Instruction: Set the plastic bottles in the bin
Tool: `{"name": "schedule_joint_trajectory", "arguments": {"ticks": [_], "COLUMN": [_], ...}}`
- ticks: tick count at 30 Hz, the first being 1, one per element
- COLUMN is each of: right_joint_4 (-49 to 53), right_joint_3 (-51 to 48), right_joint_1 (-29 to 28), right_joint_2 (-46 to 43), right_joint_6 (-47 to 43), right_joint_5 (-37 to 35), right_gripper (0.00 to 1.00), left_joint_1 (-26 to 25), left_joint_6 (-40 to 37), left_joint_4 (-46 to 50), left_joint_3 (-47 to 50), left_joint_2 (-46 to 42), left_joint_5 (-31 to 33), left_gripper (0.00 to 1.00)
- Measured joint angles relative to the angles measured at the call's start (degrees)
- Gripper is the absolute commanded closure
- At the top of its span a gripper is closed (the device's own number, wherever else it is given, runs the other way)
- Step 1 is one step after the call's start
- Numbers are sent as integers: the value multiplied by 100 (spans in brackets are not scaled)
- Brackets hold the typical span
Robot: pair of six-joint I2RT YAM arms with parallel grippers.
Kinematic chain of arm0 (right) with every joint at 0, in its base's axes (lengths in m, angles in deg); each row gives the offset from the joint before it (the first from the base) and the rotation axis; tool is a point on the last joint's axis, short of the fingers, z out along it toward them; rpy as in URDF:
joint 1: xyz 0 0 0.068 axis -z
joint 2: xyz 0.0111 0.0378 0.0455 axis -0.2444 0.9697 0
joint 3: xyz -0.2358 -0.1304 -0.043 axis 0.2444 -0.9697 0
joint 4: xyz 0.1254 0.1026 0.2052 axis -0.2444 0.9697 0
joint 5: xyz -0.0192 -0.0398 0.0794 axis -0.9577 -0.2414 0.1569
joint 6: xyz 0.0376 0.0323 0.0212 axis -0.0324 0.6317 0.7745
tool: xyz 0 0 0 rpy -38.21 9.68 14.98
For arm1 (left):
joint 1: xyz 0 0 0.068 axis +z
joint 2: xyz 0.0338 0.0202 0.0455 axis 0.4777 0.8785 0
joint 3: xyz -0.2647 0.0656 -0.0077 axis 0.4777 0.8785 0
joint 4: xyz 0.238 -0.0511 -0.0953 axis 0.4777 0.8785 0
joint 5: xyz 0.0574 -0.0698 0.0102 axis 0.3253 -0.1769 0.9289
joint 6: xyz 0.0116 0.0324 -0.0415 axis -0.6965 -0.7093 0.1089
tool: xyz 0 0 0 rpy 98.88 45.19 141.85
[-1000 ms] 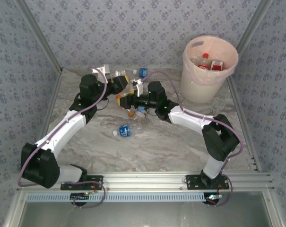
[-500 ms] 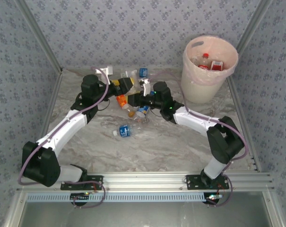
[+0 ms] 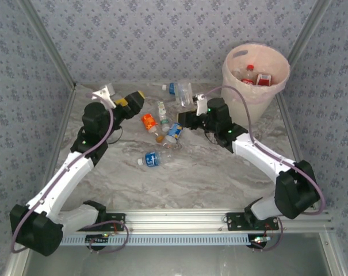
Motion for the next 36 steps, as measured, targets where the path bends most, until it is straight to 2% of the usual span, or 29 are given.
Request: {"name": "schedule_joint_trajectory", "arguments": {"ticks": [4, 10, 20, 30, 33, 35, 36], "right_joint_4": [389, 577, 1432, 2557, 2911, 3176, 3342], "right_joint_3": [317, 931, 2623, 4159, 4579, 4833, 4977], "right_joint_1": [295, 949, 2079, 3158, 3362, 3425, 3440], "right_joint_2": [-103, -168, 245, 1419, 1805, 2022, 2138], "right_joint_6": [-313, -527, -756, -1220, -1381, -1486, -1537], "right_joint_5": [-293, -590, -647, -516, -468, -470, -490], "right_gripper": [64, 64, 61, 61, 55, 45, 36], "left_joint_1": [122, 262, 439, 485, 514, 516, 520], "left_joint_6": [177, 306, 433, 431, 433, 435, 452], "left_joint_4": [247, 393, 481, 654, 675, 699, 715], "left_joint_3": [326, 658, 835, 872, 903, 927, 944], "left_joint_2": [-127, -249, -323, -450, -549, -614, -645], "left_joint_5": [640, 1082, 1307, 1305, 1316, 1357, 1384], "left_gripper": [2, 2, 2, 2, 2, 2, 2]}}
